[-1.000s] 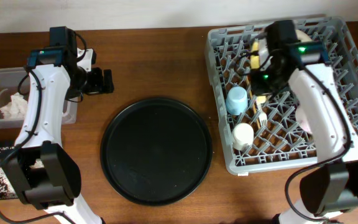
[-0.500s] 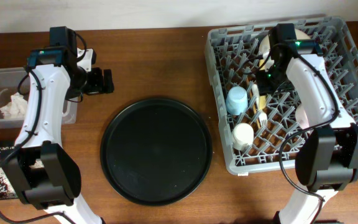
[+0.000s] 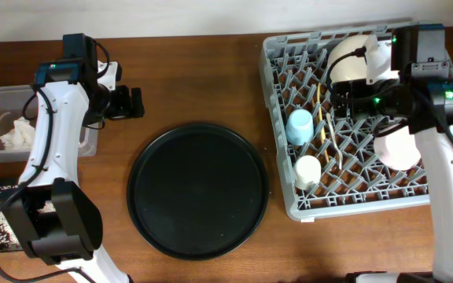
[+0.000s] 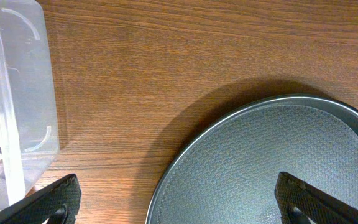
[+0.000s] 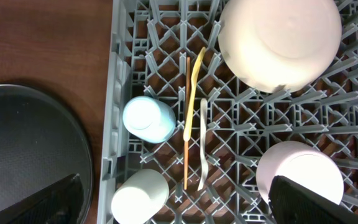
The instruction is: Sort waste into correct bins and load items into the dishwasher rack
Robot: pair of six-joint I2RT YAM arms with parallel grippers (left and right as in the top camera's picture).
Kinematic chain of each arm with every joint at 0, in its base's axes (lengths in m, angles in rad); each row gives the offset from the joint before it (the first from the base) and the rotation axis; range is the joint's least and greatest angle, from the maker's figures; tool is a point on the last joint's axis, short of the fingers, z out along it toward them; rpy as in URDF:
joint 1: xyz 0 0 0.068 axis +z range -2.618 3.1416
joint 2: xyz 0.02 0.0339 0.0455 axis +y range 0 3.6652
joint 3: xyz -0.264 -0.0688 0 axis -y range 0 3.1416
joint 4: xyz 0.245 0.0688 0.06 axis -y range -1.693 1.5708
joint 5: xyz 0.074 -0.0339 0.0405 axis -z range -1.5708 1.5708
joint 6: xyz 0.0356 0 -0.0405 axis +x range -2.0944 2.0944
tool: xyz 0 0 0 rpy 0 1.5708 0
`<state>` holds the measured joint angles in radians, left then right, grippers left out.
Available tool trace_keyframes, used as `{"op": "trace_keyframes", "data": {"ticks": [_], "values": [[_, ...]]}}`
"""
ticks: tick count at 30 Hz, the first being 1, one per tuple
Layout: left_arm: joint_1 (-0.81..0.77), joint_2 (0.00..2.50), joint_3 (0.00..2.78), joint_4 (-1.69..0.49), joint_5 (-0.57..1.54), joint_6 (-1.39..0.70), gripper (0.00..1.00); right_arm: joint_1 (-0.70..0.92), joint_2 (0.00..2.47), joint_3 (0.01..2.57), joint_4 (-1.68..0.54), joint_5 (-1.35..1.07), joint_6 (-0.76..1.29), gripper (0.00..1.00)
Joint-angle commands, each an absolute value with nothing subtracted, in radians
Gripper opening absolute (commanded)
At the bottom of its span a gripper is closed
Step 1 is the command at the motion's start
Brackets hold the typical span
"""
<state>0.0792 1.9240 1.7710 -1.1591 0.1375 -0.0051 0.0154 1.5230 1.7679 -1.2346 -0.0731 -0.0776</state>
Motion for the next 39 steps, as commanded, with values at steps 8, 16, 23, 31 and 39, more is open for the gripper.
{"op": "trace_keyframes", "data": {"ticks": [8,16,23,31,39], "values": [[0.081,1.914,1.781,-1.159,0.133,-0.015,1.0,0.014,1.472,1.766,-1.238,-0.079,-0.071,0.98],[0.081,1.914,1.781,-1.159,0.133,-0.015,1.0,0.014,0.905,1.766,-1.238,-0.079,-0.071,0.98],[0.081,1.914,1.781,-1.159,0.133,-0.015,1.0,0.014,0.575,1.766,-1.243,-0.078,-0.071,0.98],[0.081,1.914,1.781,-1.159,0.133,-0.015,1.0,0.012,0.447,1.765,-1.247,-0.079,-0.071,0.98],[0.081,1.914,1.781,-1.159,0.133,-0.015,1.0,-0.002,0.293,1.369,-0.752,-0.093,-0.072,0.98]]}}
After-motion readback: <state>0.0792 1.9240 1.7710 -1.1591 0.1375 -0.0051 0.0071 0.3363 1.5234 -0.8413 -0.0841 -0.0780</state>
